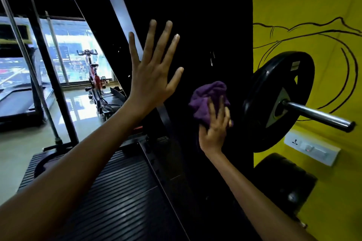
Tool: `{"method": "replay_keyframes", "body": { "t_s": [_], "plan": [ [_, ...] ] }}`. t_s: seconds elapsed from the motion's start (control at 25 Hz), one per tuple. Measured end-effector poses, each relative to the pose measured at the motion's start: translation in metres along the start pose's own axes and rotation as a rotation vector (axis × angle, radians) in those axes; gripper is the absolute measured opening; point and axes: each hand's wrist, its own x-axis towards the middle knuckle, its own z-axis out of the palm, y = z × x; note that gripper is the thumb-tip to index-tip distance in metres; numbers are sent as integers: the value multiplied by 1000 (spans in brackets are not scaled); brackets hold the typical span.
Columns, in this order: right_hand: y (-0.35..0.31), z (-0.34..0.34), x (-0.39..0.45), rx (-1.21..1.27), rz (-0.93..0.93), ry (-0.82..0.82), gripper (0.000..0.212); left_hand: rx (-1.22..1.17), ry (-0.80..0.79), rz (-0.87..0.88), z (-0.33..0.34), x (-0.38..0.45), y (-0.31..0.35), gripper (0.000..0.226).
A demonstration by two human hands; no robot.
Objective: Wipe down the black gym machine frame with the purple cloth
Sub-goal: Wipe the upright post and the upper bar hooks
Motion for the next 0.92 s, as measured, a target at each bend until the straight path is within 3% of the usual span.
{"method": "replay_keyframes", "body": {
  "t_s": [0.08, 0.12, 0.16, 0.24, 0.4, 0.48, 0.56, 0.6, 0.72, 0.76, 0.8, 0.92],
  "plan": [
    [-9, 1, 7, 199, 559, 33, 55, 42, -5, 50, 10, -12, 4, 61],
    [-21, 5, 11, 262, 754, 34, 55, 38, 0, 59, 14, -16, 6, 60],
    [-37, 7, 11, 269, 802, 12, 56, 11, 7, 54, 17, -17, 8, 58],
    [-64, 7, -5, 198, 558, -1, 61, -25, 26, 39, 20, -16, 9, 56],
    [-16, 15, -54, -48, -344, -111, 61, 54, 48, 56, 18, -17, 7, 55],
    [29, 18, -56, -42, -398, -107, 64, 64, 39, 81, 18, -18, 6, 55],
    [52, 16, -60, -7, -153, -91, 66, 59, 37, 80, 19, -20, 5, 54],
    [57, 16, -60, 39, 70, -75, 64, 59, 46, 69, 20, -21, 5, 54],
    [41, 16, -39, 379, 985, 10, 55, 69, 72, 41, 23, -23, 9, 54],
    [26, 13, -35, 399, 1106, 4, 54, 69, 70, 23, 24, -23, 10, 54],
    [13, 11, -36, 338, 1074, -44, 53, 63, 66, 1, 25, -24, 12, 55],
    [14, 8, -76, 146, 441, -159, 62, 10, 24, -24, 27, -33, 23, 60]
  ]
}}
